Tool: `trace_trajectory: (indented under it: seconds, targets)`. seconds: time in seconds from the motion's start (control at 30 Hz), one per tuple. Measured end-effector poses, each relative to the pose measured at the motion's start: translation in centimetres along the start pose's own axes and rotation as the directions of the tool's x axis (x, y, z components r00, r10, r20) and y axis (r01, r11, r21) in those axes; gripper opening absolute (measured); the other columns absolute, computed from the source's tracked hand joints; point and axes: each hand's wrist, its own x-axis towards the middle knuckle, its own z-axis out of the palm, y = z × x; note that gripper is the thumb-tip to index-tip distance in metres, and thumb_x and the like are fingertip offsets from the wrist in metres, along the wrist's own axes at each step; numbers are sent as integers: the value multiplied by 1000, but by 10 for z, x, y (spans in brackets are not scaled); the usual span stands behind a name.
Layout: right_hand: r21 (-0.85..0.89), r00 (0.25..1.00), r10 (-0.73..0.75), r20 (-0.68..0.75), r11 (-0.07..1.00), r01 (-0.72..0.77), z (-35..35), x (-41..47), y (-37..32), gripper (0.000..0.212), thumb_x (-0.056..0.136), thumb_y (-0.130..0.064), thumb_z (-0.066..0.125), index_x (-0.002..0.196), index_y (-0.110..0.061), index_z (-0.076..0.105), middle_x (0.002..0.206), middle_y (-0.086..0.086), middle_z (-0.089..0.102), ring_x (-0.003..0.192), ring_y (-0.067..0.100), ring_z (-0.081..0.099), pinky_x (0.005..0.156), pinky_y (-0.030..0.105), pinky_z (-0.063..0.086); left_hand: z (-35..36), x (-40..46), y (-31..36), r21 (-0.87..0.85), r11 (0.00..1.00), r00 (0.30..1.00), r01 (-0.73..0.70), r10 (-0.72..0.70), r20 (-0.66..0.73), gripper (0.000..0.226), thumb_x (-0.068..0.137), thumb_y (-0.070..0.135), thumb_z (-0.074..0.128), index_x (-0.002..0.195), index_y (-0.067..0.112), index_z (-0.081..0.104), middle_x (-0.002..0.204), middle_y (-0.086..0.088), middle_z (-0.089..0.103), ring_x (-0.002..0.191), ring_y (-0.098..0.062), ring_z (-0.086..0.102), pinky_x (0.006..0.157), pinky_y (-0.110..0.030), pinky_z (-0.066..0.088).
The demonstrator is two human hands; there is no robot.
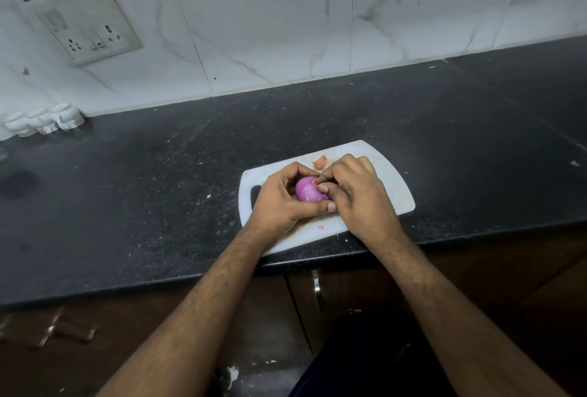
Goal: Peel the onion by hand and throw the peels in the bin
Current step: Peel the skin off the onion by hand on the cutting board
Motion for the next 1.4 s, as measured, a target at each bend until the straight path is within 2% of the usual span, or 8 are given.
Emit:
trace_trajectory:
  seconds: [0.2,0.33,0.47,0.7,0.87,1.13,1.27,1.4]
  targets:
    - [28,996,39,84,999,-41,2,3,5,8,98,-13,62,97,-19,67,101,-14,58,96,7,44,81,17,37,-1,-1,1,-33,999,1000,8,-8,23,47,65,4,99,102,5,70,110,-21,74,97,-21,71,91,-41,62]
    - [174,985,79,155,979,-106,2,5,9,12,100,-15,60,95,-25,64,97,-19,57,103,8,47,90,28,42,-2,-2,5,-96,994,997,43,-36,70,51,67,-2,95,111,-1,68,107,-13,76,96,-19,73,81,-27,61]
    - [230,974,143,176,956,-182,7,7,8,16,102,-21,59,95,-34,61,100,-22,59,111,10,48,99,34,42,-4,-3,10,-209,974,991,86,-62,118,47,69,-4,90,112,7,73,104,-8,78,95,-20,74,82,-30,65]
    - [316,942,293,167,889,-332,15,10,-7,15,105,-26,55,104,-21,69,107,-12,63,113,13,48,98,29,41,-10,-3,12,-340,929,984,147,-101,148,40,89,10,78,128,5,68,112,-10,74,100,-21,74,80,-33,66]
    - [282,929,348,124,885,-369,18,11,-10,15,103,-25,57,110,-20,69,114,-5,66,113,14,56,98,31,47,-3,0,9,-323,925,980,200,-193,56,27,111,23,48,123,11,68,114,-13,75,93,-25,70,54,-26,57]
    - [88,955,296,7,951,-296,24,6,-12,13,102,-28,58,104,-20,68,106,-11,60,104,11,48,89,25,42,-1,1,2,-8,997,997,73,-73,-27,29,109,29,48,125,11,64,123,-8,72,103,-14,69,82,-25,59]
    - [-11,956,291,33,957,-291,27,6,-12,18,104,-25,51,106,-16,66,108,-10,58,108,15,46,93,32,44,1,1,2,175,984,1000,-8,12,-24,31,103,34,44,122,18,64,117,4,73,105,-9,68,89,-18,53]
    - [79,942,311,125,943,-322,21,10,-10,17,105,-24,52,103,-16,67,107,-8,61,104,13,48,92,32,43,1,1,2,182,983,1000,5,0,-24,30,104,33,42,119,19,64,116,6,72,109,-9,67,98,-25,52]
